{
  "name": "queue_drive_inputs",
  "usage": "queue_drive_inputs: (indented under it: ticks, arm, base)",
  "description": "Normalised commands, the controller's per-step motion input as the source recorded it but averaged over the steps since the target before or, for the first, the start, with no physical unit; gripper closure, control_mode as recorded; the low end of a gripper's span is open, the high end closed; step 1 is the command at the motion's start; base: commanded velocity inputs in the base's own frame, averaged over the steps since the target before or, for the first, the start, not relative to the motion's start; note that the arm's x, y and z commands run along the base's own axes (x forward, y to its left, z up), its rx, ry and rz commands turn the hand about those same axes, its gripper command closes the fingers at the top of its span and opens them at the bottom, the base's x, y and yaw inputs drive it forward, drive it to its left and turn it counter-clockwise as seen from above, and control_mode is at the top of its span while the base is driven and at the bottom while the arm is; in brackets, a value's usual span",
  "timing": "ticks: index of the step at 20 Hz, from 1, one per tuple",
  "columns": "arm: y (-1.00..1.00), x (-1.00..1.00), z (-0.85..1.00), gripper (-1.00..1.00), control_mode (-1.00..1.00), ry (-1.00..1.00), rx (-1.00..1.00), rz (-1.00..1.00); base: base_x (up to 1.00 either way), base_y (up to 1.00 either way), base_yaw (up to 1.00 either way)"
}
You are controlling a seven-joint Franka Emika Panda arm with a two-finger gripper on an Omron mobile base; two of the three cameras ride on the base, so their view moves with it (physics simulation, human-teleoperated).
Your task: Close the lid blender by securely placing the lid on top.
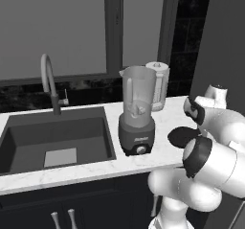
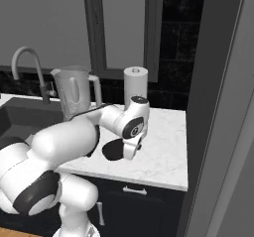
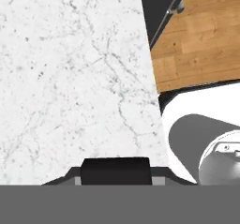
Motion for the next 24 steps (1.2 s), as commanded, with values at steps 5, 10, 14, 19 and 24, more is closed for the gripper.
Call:
queue_drive_inputs:
  ticks: [5,10,14,19,24]
  arm:
    - [0.0,-0.37,0.78,1.0,-1.0,0.0,0.08,-0.21]
    - [0.06,-0.36,0.77,1.0,-1.0,0.0,0.03,-0.14]
    - [0.21,-0.29,0.76,1.0,-1.0,0.0,0.02,-0.06]
    - [0.22,-0.21,0.7,1.0,-1.0,-0.01,0.05,0.0]
    - [0.26,-0.21,0.63,1.0,-1.0,0.0,0.09,0.0]
  base:
    - [0.0,0.0,0.0]
    - [0.0,0.0,0.0]
    - [0.0,0.0,0.0]
    - [0.0,0.0,0.0]
    - [0.0,0.0,0.0]
